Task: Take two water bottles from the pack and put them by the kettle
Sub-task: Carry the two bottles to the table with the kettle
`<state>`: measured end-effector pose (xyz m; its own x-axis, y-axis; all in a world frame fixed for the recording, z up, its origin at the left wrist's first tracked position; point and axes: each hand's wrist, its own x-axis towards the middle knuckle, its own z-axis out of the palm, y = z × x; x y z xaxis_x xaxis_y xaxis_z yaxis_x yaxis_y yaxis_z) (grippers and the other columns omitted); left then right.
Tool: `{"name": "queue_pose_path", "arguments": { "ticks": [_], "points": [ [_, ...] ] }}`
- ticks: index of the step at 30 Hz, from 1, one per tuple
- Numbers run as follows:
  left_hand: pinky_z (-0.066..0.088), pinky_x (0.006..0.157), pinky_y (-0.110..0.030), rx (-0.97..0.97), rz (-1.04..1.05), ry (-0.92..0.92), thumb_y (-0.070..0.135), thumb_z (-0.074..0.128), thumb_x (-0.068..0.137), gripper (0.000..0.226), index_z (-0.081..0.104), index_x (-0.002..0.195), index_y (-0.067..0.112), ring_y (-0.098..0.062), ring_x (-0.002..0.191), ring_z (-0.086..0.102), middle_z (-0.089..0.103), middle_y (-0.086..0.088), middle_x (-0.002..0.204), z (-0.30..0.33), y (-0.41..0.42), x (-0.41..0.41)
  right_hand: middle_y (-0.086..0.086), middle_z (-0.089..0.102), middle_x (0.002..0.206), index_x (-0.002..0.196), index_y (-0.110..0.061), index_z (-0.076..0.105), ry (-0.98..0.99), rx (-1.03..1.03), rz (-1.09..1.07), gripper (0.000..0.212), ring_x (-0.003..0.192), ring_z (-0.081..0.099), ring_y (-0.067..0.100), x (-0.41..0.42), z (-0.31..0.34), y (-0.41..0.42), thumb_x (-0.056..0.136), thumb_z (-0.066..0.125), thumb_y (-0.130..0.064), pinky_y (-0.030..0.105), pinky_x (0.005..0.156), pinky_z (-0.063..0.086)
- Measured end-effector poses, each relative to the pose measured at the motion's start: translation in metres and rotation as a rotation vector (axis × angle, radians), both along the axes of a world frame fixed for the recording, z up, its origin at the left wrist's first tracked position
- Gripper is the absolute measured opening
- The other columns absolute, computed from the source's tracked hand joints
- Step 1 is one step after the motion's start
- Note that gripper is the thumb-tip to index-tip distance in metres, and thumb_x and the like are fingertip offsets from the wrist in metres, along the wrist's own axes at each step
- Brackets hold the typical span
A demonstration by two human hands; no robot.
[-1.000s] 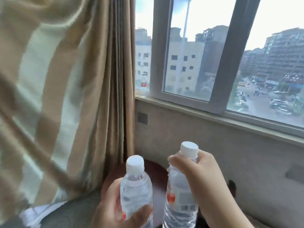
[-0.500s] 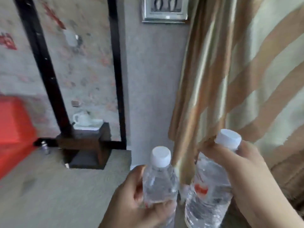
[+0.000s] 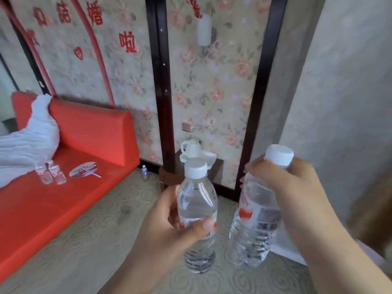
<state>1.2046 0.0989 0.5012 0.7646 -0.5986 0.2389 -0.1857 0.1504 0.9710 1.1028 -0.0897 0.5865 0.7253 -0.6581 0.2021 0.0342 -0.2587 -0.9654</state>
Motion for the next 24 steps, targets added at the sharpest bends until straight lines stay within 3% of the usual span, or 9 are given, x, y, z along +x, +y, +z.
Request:
{"name": "queue_pose_path", "arguments": {
  "ticks": [4,8,11,15,18,20,24],
  "points": [
    [0.059,0.080,-0.020,0.047,0.069,-0.026,0.030,0.088,0.071,0.049,0.071,0.116,0.037,-0.014,0.104,0.075,0.079,0.000,0.114,-0.003,-0.026,0.103,0.018,0.071,0.077,0.090,-0.011,0.064,-0.033,0.009,0.049,0.037,0.058,0.067,0.027,0.119,-0.011,-0.029,0.068,0.072,-0.040,0.037,0.061,0.050],
    [0.059,0.078,-0.024,0.130,0.111,-0.027,0.032,0.089,0.068,0.052,0.070,0.116,0.037,-0.014,0.102,0.075,0.078,0.000,0.112,0.002,-0.056,0.211,0.023,0.070,0.081,0.086,-0.004,0.064,-0.039,0.021,0.146,0.038,0.063,0.068,0.034,0.235,-0.015,-0.065,0.071,0.072,-0.038,0.039,0.065,0.050],
    [0.058,0.076,-0.025,0.176,0.109,-0.028,0.033,0.090,0.066,0.054,0.069,0.115,0.037,-0.010,0.098,0.075,0.078,0.003,0.108,0.005,-0.080,0.296,0.014,0.061,0.065,0.083,-0.003,0.063,-0.022,0.042,0.192,0.036,0.060,0.058,0.017,0.321,-0.019,-0.090,0.073,0.070,-0.036,0.038,0.064,0.047],
    [0.060,0.079,-0.022,0.189,0.060,-0.025,0.025,0.091,0.070,0.054,0.067,0.117,0.038,-0.013,0.101,0.075,0.077,0.002,0.111,-0.011,-0.107,0.414,0.001,0.051,0.065,0.079,-0.003,0.057,0.032,0.047,0.239,0.034,0.062,0.050,0.014,0.435,-0.037,-0.115,0.075,0.069,-0.036,0.038,0.064,0.043],
    [0.062,0.082,-0.034,0.205,-0.013,-0.038,0.029,0.092,0.072,0.058,0.064,0.123,0.038,-0.017,0.107,0.074,0.076,0.001,0.116,-0.033,-0.128,0.508,0.013,0.051,0.066,0.077,-0.004,0.056,0.052,0.041,0.216,0.032,0.062,0.049,0.015,0.515,-0.060,-0.131,0.077,0.068,-0.033,0.039,0.064,0.043],
    [0.061,0.085,-0.041,0.250,-0.060,-0.071,0.035,0.092,0.073,0.061,0.062,0.125,0.038,-0.016,0.105,0.075,0.076,0.002,0.116,-0.050,-0.143,0.567,0.020,0.063,0.077,0.080,-0.006,0.063,0.075,0.008,0.186,0.029,0.064,0.057,0.013,0.560,-0.075,-0.140,0.077,0.069,-0.035,0.037,0.067,0.047],
    [0.058,0.079,-0.036,0.368,-0.131,-0.131,0.040,0.090,0.068,0.064,0.056,0.121,0.050,-0.001,0.098,0.074,0.076,0.016,0.109,-0.081,-0.185,0.676,0.017,0.069,0.087,0.086,-0.009,0.068,0.144,-0.016,0.145,0.022,0.070,0.059,0.006,0.645,-0.115,-0.165,0.087,0.071,-0.031,0.030,0.067,0.048]
  ]
}}
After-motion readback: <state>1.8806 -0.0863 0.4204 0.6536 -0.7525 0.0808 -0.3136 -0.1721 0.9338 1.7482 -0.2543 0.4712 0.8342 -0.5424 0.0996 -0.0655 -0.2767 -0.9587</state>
